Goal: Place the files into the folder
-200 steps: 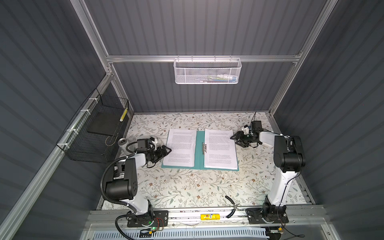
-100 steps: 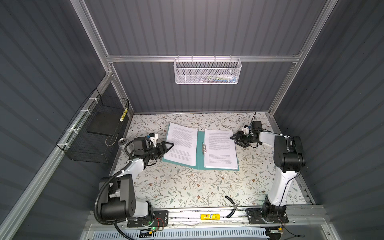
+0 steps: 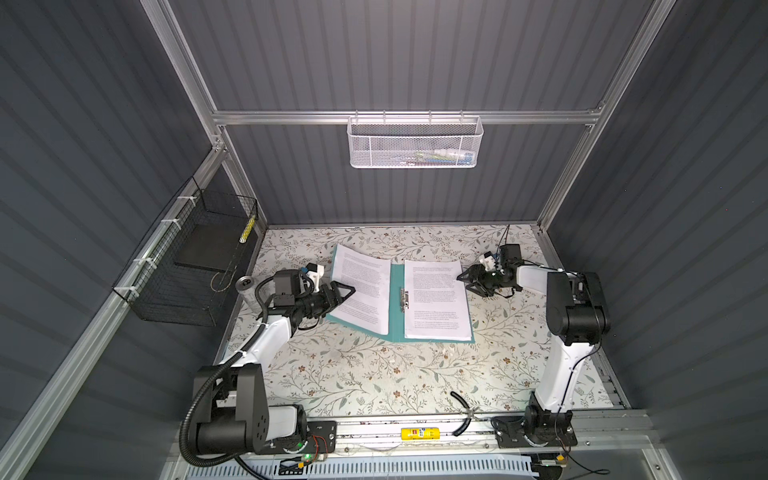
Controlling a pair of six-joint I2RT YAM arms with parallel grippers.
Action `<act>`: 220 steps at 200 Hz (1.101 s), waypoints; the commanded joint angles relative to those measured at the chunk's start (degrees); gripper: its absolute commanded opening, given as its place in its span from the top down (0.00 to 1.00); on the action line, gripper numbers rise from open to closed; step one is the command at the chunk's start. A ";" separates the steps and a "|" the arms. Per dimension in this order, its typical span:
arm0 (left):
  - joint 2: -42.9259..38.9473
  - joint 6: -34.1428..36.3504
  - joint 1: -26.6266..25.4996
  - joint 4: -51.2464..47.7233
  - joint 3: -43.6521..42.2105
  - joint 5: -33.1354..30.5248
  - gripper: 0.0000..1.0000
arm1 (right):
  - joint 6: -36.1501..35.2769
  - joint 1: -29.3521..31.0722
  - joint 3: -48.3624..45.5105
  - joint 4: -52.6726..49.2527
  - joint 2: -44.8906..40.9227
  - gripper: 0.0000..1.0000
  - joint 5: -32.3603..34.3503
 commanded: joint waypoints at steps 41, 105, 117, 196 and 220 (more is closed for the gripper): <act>-0.32 -4.16 -16.20 -3.57 13.83 -7.89 0.18 | 3.59 0.23 -5.43 2.37 -0.23 0.38 -0.56; 11.40 -6.57 -32.95 -3.68 27.61 -13.49 0.16 | 5.52 0.23 -6.85 4.73 -0.99 0.38 -0.74; 14.24 -6.45 -35.21 -3.33 29.62 -13.37 0.16 | 5.97 0.21 -7.15 5.07 -1.75 0.38 -0.56; 32.94 -5.07 -45.13 3.78 36.67 -14.79 0.17 | 12.75 -3.75 -16.28 8.71 -15.58 0.37 5.61; 36.43 -2.93 -45.28 2.24 40.85 -15.78 0.19 | 12.08 -3.99 -17.84 6.91 -19.61 0.37 7.95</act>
